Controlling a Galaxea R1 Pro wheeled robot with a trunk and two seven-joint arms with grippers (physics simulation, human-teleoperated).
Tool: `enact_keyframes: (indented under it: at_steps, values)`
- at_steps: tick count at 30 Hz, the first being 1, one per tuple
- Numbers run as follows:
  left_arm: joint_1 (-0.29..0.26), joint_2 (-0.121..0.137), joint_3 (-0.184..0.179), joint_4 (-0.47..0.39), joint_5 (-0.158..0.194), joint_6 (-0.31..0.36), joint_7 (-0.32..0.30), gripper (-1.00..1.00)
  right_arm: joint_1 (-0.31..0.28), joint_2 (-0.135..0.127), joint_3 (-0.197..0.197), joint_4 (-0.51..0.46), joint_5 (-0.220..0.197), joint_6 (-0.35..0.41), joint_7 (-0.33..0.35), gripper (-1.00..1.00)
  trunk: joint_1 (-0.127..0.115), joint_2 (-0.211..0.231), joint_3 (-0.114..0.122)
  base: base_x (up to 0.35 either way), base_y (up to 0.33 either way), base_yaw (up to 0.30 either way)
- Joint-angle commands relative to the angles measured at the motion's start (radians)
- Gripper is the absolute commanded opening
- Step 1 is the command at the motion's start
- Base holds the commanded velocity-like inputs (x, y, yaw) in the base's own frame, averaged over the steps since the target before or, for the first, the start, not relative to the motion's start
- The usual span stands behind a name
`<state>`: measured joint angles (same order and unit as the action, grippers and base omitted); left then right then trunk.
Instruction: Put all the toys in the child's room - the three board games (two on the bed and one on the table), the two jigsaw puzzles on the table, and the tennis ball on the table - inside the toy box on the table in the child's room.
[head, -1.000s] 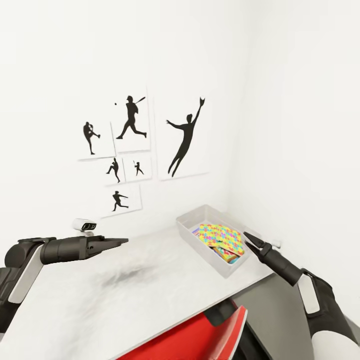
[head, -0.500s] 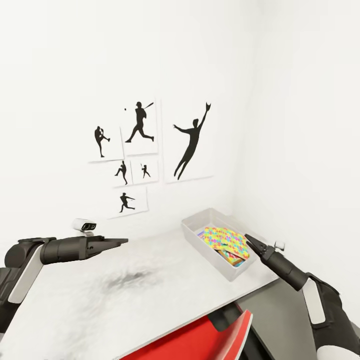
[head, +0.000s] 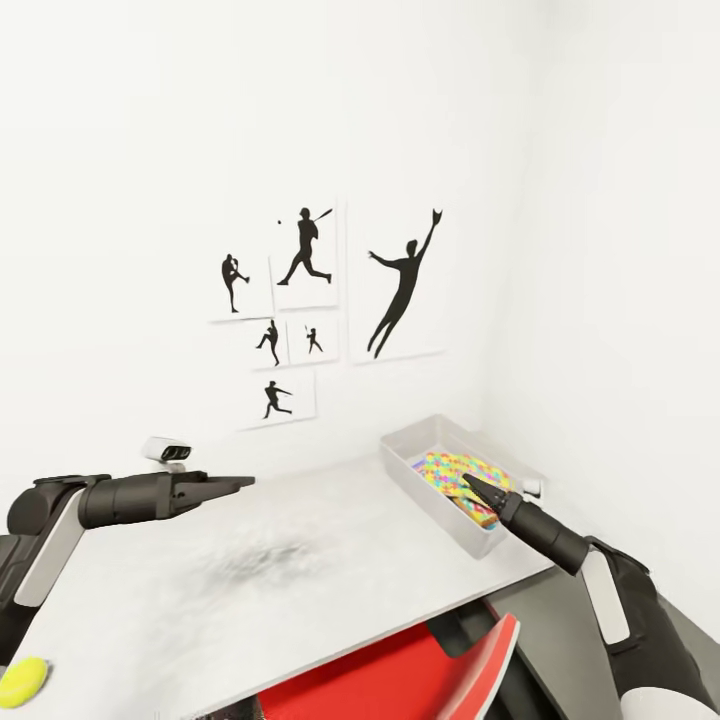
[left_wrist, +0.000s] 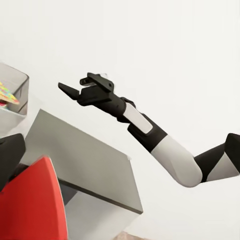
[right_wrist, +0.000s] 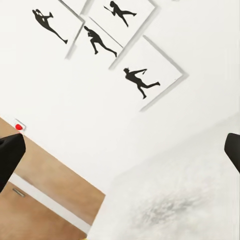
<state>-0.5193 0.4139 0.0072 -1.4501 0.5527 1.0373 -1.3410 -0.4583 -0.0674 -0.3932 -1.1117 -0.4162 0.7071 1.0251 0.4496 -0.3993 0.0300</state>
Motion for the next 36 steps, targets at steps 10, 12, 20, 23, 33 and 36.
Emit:
enact_keyframes:
  at_steps: [10, 12, 20, 23, 33, 36]
  values:
    - [0.001, 0.001, 0.025, 0.001, 0.005, 0.009, -0.004, 1.00, 0.000, 0.000, 0.000, 0.001, -0.004, 0.006, -0.021, 1.00, 0.000, -0.001, 0.001, -0.002, 0.001, 0.276]
    - [0.001, 0.000, 0.033, 0.001, 0.005, 0.009, -0.004, 1.00, 0.000, 0.000, 0.001, 0.001, -0.004, 0.006, -0.022, 1.00, 0.000, -0.001, 0.001, 0.000, 0.000, 0.285]
    - [0.001, 0.002, 0.042, 0.001, 0.007, 0.009, -0.004, 1.00, 0.000, 0.002, 0.011, 0.001, -0.005, 0.006, -0.049, 1.00, 0.000, -0.001, 0.001, 0.000, 0.000, 0.287]
    - [0.001, 0.000, 0.043, 0.001, 0.007, 0.009, -0.004, 1.00, 0.000, 0.002, 0.022, 0.001, -0.005, 0.006, -0.063, 1.00, 0.000, -0.001, 0.001, 0.000, 0.000, 0.288]
    - [0.001, -0.002, 0.045, 0.001, 0.006, 0.010, -0.003, 1.00, 0.000, 0.002, 0.029, 0.006, -0.006, 0.005, -0.071, 1.00, 0.000, -0.001, 0.001, 0.000, 0.000, 0.289]
    - [0.001, -0.002, 0.044, 0.001, 0.006, 0.010, -0.003, 1.00, 0.000, 0.003, 0.030, 0.006, -0.006, 0.005, -0.072, 1.00, 0.000, -0.001, 0.001, 0.000, 0.000, 0.287]
